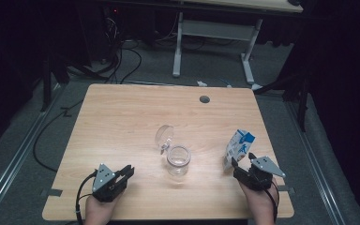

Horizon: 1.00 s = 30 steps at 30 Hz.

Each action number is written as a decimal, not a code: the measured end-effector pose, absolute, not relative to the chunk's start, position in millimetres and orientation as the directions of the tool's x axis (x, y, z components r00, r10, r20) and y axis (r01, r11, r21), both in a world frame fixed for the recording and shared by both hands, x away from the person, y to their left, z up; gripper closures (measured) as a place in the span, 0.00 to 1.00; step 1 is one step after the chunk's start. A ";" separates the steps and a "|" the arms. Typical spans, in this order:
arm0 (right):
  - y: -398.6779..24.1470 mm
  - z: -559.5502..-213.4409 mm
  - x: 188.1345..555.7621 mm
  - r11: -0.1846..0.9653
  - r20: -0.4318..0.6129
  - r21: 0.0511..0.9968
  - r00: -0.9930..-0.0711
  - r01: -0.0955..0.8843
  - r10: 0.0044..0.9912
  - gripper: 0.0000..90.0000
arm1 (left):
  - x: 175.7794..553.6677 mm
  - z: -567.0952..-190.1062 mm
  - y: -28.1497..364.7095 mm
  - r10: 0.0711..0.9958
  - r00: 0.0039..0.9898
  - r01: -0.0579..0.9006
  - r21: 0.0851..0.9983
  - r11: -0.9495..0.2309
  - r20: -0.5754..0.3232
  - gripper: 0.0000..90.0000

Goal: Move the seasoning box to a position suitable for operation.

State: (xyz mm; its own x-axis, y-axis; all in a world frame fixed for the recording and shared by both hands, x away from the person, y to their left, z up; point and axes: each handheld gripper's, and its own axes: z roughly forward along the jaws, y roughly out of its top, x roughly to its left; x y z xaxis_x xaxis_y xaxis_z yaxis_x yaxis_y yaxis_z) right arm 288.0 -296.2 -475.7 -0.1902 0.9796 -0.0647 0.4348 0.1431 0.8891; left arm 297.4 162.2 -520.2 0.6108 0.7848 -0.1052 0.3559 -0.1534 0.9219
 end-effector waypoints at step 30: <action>-297.5 -473.6 302.0 0.158 -0.102 0.886 -0.149 0.437 0.984 0.95 | 296.9 -520.4 163.5 0.786 0.608 0.359 0.922 -0.147 -0.111 0.87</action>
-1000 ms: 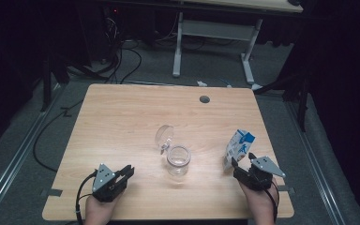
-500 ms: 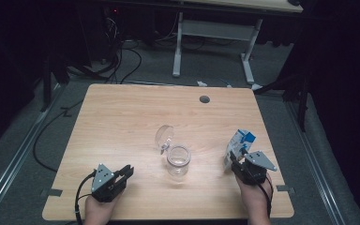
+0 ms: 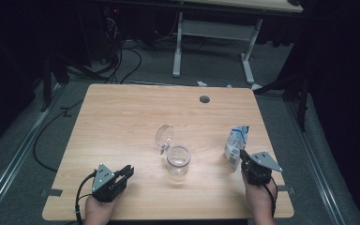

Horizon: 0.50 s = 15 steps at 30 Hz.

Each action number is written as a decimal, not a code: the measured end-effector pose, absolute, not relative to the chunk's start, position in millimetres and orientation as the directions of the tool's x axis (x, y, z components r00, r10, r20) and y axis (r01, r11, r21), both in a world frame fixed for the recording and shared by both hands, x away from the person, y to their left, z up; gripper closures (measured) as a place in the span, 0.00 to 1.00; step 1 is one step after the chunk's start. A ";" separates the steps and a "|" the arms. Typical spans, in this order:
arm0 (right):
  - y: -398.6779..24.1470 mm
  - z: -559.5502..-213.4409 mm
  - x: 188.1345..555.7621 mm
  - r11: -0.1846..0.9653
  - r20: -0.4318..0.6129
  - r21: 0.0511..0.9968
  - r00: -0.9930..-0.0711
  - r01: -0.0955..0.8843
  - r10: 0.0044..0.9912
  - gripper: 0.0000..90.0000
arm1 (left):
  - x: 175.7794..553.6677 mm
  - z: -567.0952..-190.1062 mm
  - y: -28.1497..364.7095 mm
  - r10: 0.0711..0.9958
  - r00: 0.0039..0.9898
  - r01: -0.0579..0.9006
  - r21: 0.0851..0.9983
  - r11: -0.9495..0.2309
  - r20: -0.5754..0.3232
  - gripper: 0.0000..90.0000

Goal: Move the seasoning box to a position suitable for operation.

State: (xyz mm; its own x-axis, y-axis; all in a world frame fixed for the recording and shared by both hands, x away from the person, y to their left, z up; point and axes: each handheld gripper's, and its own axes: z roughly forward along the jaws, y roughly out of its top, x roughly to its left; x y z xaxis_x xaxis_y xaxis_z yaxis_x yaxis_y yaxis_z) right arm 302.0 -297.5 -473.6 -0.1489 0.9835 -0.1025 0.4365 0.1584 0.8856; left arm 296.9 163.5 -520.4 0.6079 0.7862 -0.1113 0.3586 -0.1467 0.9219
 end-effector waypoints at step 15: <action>-299.3 -476.3 317.8 0.118 -0.074 0.895 -0.118 0.431 0.990 0.66 | 296.8 -520.7 164.5 0.788 0.605 0.360 0.921 -0.147 -0.111 0.86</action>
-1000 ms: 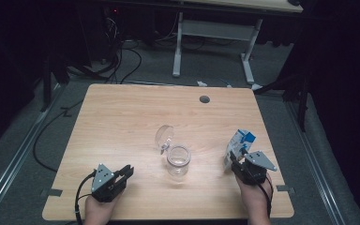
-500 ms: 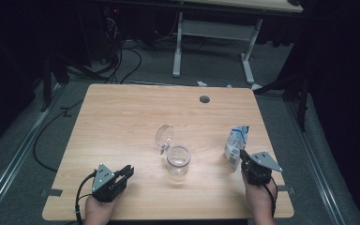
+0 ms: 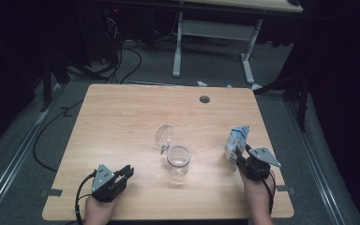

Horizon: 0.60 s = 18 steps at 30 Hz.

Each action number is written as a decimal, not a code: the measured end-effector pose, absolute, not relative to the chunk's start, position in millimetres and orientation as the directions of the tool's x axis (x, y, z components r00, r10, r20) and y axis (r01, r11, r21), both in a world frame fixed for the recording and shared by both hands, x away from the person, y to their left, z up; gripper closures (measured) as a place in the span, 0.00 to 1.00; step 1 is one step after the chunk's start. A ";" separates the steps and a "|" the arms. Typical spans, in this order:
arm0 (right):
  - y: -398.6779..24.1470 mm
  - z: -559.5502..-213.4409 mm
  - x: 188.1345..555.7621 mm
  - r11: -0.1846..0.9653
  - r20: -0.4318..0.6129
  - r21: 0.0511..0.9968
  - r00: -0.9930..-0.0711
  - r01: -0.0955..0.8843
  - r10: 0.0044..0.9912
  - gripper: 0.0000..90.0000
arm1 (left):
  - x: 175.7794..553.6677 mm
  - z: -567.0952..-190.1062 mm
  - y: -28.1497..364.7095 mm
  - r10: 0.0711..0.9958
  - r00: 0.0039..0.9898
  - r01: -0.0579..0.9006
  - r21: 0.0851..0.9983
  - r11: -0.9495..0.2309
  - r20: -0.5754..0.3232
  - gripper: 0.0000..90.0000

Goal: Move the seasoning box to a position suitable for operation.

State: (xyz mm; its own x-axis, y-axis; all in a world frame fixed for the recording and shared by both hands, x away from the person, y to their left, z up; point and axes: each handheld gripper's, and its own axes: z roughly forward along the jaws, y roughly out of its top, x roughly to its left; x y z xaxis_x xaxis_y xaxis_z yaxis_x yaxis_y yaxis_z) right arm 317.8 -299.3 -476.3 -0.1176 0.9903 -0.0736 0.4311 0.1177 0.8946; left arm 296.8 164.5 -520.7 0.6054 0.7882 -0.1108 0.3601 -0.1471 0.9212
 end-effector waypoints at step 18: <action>-300.0 -483.5 325.0 0.106 -0.050 0.908 -0.147 0.404 0.988 0.84 | 297.1 -522.9 165.0 0.782 0.614 0.363 0.919 -0.154 -0.111 0.83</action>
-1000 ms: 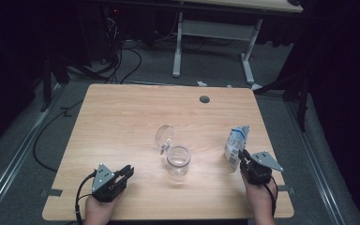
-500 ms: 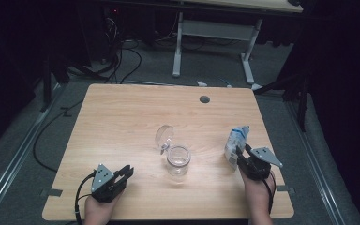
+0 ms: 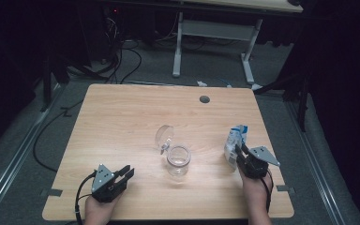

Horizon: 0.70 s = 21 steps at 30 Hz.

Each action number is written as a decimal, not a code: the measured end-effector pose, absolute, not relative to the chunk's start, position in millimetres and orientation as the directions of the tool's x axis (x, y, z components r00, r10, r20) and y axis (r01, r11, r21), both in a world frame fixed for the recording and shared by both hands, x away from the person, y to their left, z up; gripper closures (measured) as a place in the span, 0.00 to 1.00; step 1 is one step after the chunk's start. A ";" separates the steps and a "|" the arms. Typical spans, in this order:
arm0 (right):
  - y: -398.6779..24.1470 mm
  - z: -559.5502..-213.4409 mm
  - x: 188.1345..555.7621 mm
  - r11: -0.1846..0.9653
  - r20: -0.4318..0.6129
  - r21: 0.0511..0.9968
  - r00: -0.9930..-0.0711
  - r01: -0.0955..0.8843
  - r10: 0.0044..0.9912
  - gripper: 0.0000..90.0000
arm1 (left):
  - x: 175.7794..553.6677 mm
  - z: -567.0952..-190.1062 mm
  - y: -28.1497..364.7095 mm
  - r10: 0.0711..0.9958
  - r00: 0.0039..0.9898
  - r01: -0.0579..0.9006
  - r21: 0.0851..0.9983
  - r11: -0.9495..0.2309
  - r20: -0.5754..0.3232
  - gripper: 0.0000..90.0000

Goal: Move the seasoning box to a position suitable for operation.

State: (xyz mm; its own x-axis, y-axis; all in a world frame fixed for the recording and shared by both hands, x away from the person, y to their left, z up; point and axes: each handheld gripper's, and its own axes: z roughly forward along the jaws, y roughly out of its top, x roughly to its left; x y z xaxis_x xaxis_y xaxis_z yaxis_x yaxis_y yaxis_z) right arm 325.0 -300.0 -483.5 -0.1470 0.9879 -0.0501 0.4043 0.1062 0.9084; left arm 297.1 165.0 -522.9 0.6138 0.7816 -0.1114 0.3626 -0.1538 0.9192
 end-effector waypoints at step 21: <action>-307.1 -482.3 322.5 0.060 0.062 0.908 -0.275 0.415 0.960 1.00 | 301.7 -520.9 158.7 0.749 0.657 0.326 0.929 -0.176 -0.088 0.62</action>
